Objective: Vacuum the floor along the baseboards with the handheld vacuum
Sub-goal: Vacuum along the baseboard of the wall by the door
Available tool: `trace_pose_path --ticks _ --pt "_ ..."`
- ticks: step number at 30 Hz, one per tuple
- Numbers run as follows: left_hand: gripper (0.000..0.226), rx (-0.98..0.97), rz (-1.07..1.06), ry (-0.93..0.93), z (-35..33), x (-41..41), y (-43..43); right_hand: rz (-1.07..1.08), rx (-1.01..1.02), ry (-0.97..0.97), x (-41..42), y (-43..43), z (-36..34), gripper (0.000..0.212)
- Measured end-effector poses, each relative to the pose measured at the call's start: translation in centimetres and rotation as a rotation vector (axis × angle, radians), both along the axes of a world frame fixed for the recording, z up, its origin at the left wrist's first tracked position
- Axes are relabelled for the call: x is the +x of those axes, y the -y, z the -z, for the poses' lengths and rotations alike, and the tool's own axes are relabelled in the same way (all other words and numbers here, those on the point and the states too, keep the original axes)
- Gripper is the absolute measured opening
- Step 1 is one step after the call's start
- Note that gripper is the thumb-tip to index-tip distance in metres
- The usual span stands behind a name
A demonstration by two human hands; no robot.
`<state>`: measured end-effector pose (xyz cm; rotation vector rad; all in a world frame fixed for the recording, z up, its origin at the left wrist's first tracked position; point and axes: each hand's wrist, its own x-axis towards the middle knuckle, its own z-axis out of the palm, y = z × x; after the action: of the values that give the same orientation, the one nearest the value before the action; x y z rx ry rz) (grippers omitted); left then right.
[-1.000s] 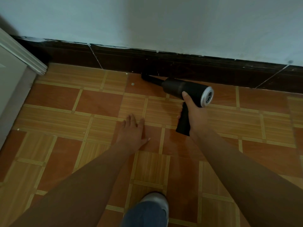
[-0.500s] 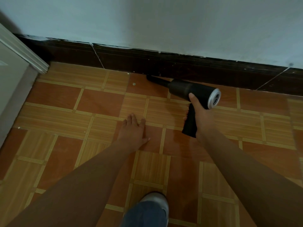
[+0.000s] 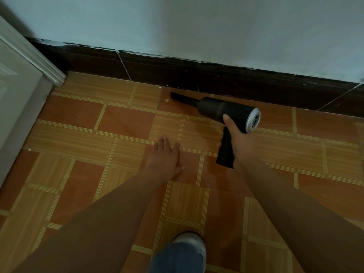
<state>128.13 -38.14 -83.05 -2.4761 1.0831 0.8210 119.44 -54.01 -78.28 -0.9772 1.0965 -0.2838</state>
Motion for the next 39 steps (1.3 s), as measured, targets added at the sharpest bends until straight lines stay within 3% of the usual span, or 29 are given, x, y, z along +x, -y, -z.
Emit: trace_pose_path --ticks 18,39 --pt "0.083 -0.013 -0.018 -0.006 0.2 0.0 -0.1 -0.088 0.001 0.016 0.7 -0.5 0.1 0.028" --pt "0.082 -0.002 -0.028 -0.005 0.1 0.0 0.1 -0.037 -0.072 0.046 3.8 -0.9 0.1 0.029"
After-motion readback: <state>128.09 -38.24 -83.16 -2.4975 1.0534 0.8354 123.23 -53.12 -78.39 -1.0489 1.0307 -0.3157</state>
